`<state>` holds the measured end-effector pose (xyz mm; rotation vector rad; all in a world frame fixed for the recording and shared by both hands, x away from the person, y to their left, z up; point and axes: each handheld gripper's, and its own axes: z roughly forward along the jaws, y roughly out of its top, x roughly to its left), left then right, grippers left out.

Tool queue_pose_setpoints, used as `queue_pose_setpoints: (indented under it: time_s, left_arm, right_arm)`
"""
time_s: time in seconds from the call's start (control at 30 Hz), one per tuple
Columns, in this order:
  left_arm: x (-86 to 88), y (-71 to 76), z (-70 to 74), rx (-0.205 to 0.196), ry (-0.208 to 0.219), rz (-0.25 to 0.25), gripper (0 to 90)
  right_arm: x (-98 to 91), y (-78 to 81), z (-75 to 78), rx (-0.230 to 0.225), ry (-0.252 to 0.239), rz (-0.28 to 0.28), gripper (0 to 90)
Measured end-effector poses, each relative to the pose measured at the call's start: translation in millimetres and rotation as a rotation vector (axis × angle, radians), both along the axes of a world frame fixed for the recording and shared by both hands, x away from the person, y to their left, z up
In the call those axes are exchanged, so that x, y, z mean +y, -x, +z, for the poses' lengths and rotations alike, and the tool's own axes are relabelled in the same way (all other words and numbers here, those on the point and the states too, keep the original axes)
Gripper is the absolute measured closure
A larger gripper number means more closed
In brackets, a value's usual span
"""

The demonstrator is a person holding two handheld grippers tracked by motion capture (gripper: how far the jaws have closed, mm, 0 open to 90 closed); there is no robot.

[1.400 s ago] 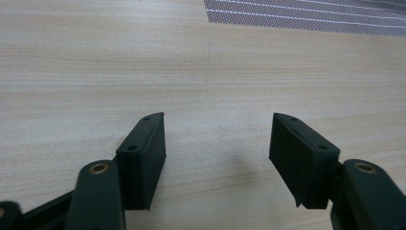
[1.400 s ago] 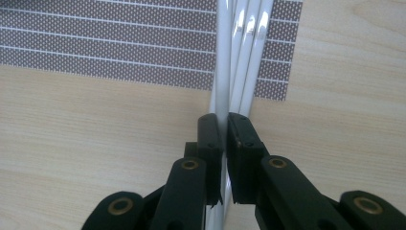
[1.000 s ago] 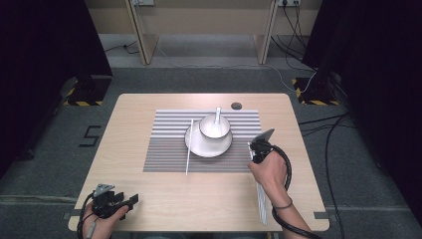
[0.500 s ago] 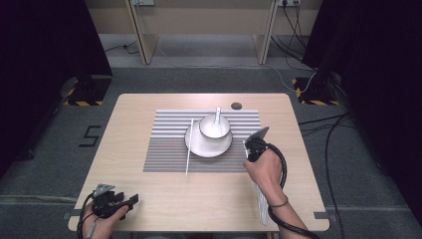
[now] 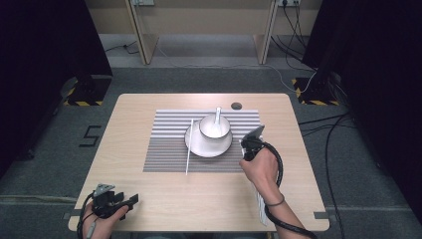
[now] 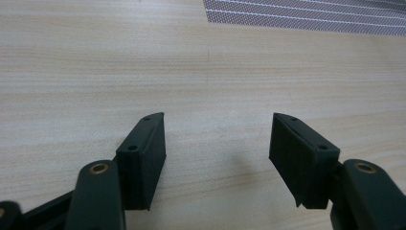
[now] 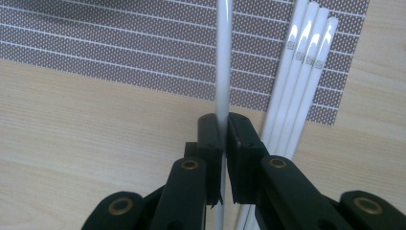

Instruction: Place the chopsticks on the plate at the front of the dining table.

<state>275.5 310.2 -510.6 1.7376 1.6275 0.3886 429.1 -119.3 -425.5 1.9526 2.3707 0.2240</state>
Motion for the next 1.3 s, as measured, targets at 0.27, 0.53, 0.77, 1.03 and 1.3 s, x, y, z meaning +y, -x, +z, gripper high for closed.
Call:
queue_pose_setpoints:
  time_s: [0.27,0.53,0.77,1.03,1.3]
  left_arm:
    - [0.0,0.0,0.1,0.001,0.0,0.0,37.3]
    - [0.1,-0.1,0.2,0.002,0.0,-0.002,37.3]
    - [0.0,-0.1,0.1,0.001,0.001,-0.003,37.4]
    - [0.2,-0.1,0.1,0.002,0.001,-0.003,37.4]
    - [0.2,-0.1,0.2,0.002,0.001,-0.003,37.3]
  right_arm:
    - [6.5,-0.5,1.0,-0.006,-0.003,0.013,84.9]
    - [14.0,-1.3,1.5,-0.009,-0.006,0.028,84.9]
    - [19.6,-1.5,2.6,-0.012,-0.01,0.035,84.9]
    - [26.5,-2.3,3.6,-0.015,-0.013,0.044,84.9]
    - [30.9,-2.4,4.9,-0.018,-0.016,0.052,84.9]
